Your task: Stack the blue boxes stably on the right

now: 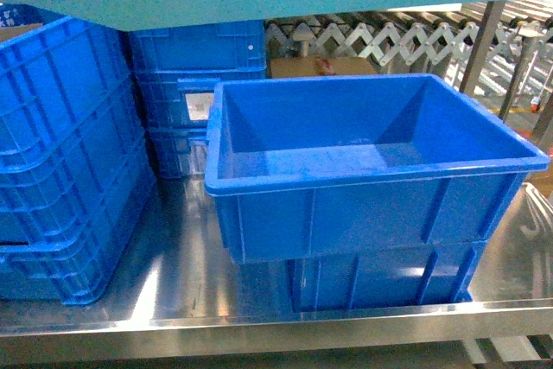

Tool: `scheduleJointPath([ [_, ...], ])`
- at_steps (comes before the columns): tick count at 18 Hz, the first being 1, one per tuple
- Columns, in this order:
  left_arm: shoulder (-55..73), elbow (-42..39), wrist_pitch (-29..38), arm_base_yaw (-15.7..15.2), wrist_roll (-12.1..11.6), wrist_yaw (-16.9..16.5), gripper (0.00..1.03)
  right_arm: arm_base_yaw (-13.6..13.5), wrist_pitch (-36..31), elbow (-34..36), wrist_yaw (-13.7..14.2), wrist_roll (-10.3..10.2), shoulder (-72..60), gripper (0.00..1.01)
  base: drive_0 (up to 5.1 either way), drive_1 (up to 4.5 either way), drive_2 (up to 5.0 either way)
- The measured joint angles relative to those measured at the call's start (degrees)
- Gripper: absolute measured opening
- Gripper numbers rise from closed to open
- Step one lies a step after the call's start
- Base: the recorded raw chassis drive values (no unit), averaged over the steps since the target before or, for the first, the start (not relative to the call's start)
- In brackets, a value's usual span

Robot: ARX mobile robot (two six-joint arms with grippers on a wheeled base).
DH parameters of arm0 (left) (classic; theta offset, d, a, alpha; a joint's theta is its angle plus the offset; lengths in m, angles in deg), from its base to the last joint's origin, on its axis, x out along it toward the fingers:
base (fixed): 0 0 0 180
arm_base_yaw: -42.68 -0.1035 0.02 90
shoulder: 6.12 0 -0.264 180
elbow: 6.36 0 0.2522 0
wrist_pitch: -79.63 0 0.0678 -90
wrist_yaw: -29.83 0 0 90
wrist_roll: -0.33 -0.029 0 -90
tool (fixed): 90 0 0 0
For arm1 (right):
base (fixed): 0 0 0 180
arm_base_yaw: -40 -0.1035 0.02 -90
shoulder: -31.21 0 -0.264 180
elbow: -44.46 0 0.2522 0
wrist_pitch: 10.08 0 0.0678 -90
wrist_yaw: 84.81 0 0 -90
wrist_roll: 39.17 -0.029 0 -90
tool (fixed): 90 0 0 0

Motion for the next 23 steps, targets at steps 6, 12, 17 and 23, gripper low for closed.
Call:
scheduleJointPath([
  [6,0.0,0.0,-0.3,0.0,0.0,0.0,0.02,0.0,0.2,0.0,-0.1,0.0,0.0,0.08,0.0,4.13,-4.2],
  [12,0.2,0.0,-0.4,0.0,0.0,-0.1,0.02,0.0,0.4,0.0,0.0,0.0,-0.1,0.08,0.1,3.8,-3.5],
  [17,0.4,0.0,-0.3,-0.1,0.0,0.0,0.02,0.0,0.2,0.0,-0.2,-0.1,-0.4,0.08,0.5,0.53,0.5],
  [23,0.3,0.0,-0.3,0.0,0.0,0.0,0.02,0.0,0.2,0.0,-0.1,-0.1,-0.4,0.08,1.9,-0.06,-2.0],
])
